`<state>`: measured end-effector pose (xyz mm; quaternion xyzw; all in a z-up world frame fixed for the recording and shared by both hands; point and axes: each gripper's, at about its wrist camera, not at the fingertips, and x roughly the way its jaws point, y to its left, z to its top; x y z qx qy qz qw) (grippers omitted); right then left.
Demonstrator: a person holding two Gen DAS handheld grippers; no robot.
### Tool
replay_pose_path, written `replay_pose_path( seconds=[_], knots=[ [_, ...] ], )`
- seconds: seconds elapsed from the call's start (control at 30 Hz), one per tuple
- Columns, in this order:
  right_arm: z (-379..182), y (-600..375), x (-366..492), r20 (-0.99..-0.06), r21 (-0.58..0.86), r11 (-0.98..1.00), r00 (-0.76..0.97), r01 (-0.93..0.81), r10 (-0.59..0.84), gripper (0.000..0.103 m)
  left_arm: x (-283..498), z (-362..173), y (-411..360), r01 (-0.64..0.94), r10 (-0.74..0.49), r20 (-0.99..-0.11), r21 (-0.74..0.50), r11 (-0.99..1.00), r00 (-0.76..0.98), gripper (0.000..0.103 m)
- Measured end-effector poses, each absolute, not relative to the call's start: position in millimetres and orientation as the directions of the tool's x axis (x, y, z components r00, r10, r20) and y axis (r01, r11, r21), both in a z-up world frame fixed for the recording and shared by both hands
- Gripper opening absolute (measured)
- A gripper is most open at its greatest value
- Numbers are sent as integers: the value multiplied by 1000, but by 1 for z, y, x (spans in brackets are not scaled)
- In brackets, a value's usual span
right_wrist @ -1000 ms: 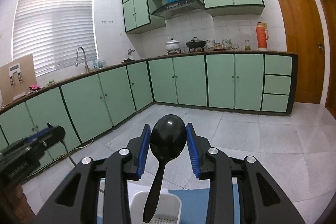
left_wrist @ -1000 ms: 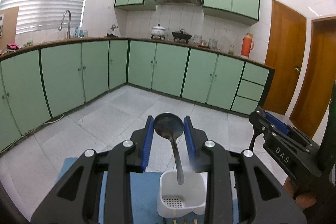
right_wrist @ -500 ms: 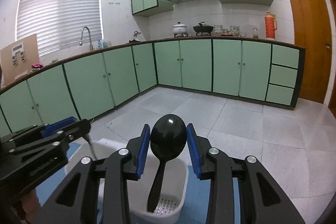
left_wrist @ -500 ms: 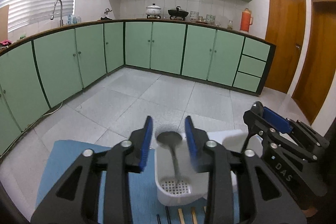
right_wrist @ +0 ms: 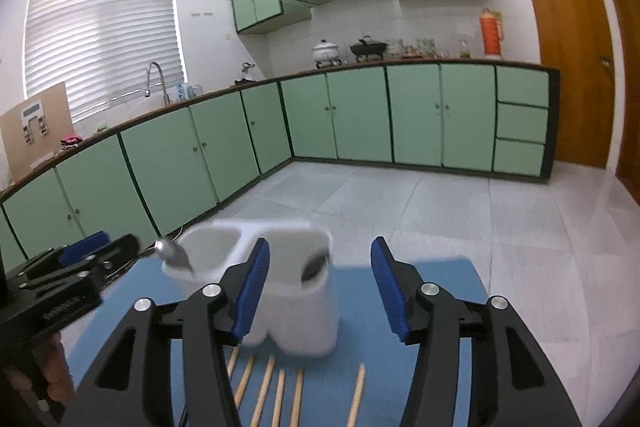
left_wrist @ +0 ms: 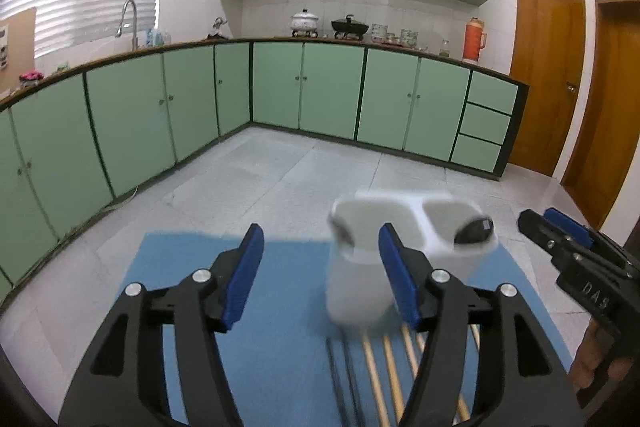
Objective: Organize utensils
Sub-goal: 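Lower spoons into the holder and open both tools, then withdraw both tools from the holder back over the chopsticks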
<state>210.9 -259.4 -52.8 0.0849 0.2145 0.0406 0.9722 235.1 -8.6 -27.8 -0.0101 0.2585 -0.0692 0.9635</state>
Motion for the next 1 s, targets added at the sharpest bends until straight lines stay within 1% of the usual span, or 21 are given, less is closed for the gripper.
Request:
replay_pose_path(
  seconds=[0.13,0.2,0.27,0.33,0.4,0.43,0.5,0.57,0.77,0.83,0.9,0.93,1.0],
  knots=[
    [-68,-265,176,-460,222,975,879,-20,123,53,197,-44,10,103,-122,-559,-65,992,820,64],
    [-77,-265,157,-487,240,971,863,-11,130,54,178,-54,17,100,-130,-593,-84,991,795,69],
    [-86,-264,139,-521,236,972,844,4,123,56,162,-62,22,102,-127,-615,-75,992,778,77],
    [-90,-264,126,-537,249,969,834,9,130,61,148,-69,26,109,-121,-639,-58,992,760,80],
    [-98,-264,108,-564,270,963,813,18,143,72,134,-76,31,115,-121,-661,-53,992,741,86],
    [-102,-264,100,-579,275,961,803,25,145,73,130,-78,33,113,-117,-667,-49,992,736,88],
    [-109,-264,87,-602,281,959,784,35,148,82,119,-85,38,109,-109,-687,-44,993,719,89],
    [-117,-264,74,-623,281,958,769,52,141,83,112,-90,40,109,-113,-704,-51,993,701,90],
    [-140,-261,41,-681,247,967,721,59,130,83,88,-107,40,118,-95,-739,-21,993,667,91],
    [-147,-260,33,-692,234,970,711,59,124,82,81,-113,40,112,-88,-748,-18,994,658,91],
    [-150,-257,28,-698,221,973,706,58,117,71,77,-118,41,107,-83,-756,-17,994,649,91],
    [-154,-255,25,-703,218,975,701,50,121,69,75,-120,41,105,-83,-761,-19,994,643,91],
    [-156,-253,23,-711,212,976,692,39,127,58,72,-123,40,107,-84,-766,-20,994,638,91]
  ],
)
